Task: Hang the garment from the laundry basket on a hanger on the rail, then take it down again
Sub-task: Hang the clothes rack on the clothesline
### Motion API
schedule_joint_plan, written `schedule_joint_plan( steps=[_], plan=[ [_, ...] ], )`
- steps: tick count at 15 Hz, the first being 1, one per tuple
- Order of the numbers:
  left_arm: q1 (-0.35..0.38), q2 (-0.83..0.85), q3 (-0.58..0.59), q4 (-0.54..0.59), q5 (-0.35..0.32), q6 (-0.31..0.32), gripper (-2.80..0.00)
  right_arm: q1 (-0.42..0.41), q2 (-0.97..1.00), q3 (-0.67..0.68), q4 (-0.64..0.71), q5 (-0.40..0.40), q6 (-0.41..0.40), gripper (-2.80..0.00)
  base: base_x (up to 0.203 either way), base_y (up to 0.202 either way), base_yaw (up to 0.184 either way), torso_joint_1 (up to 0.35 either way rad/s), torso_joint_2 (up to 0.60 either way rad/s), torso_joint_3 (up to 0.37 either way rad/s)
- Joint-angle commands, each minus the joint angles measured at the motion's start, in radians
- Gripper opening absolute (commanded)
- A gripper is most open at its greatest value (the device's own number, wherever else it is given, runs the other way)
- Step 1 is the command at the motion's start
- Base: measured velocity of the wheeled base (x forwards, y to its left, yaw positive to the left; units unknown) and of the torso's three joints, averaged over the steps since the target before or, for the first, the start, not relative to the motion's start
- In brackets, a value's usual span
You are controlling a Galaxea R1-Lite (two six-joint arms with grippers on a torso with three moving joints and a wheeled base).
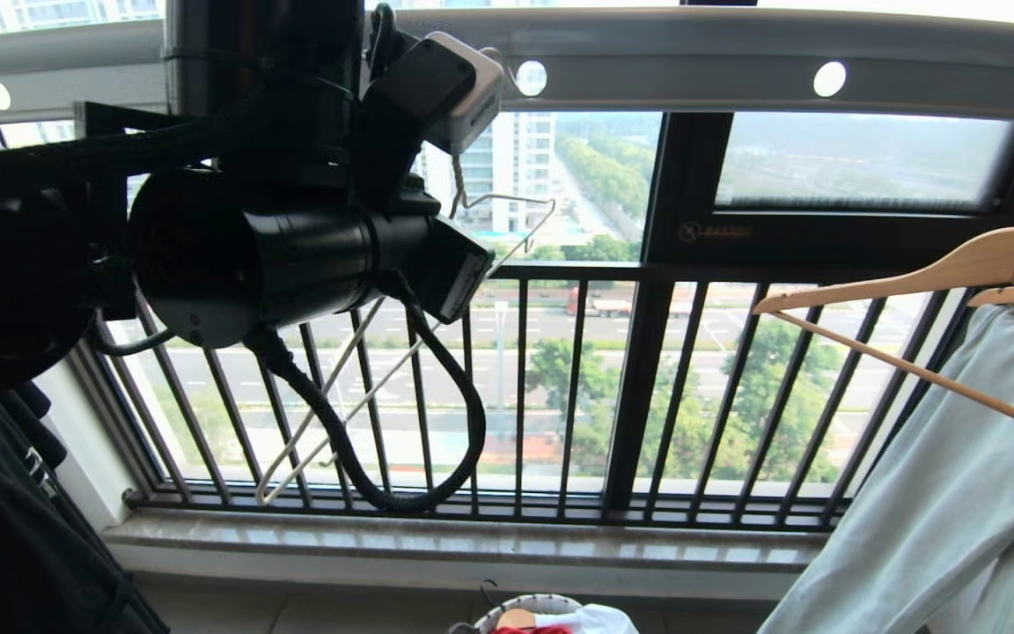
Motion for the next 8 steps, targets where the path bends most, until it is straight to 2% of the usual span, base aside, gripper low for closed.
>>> schedule_joint_plan(
  steps=[1, 5, 8],
  plan=[
    [-0.001, -0.017, 0.021, -0.001, 0.002, 0.001, -2.80, 0.000, 0.002, 0.000, 0.000, 0.001, -0.001, -2.80, 0.000, 0.000, 0.000, 0.000, 0.00, 0.000],
    [-0.001, -0.001, 0.020, -0.003, -0.014, -0.042, -2.80, 0.000, 0.002, 0.000, 0.000, 0.001, 0.000, -2.80, 0.000, 0.000, 0.000, 0.000, 0.00, 0.000],
    [0.000, -0.020, 0.027, 0.002, -0.118, -0.118, -2.80, 0.000, 0.002, 0.000, 0.000, 0.001, -0.001, -2.80, 0.000, 0.000, 0.000, 0.000, 0.00, 0.000]
  ],
)
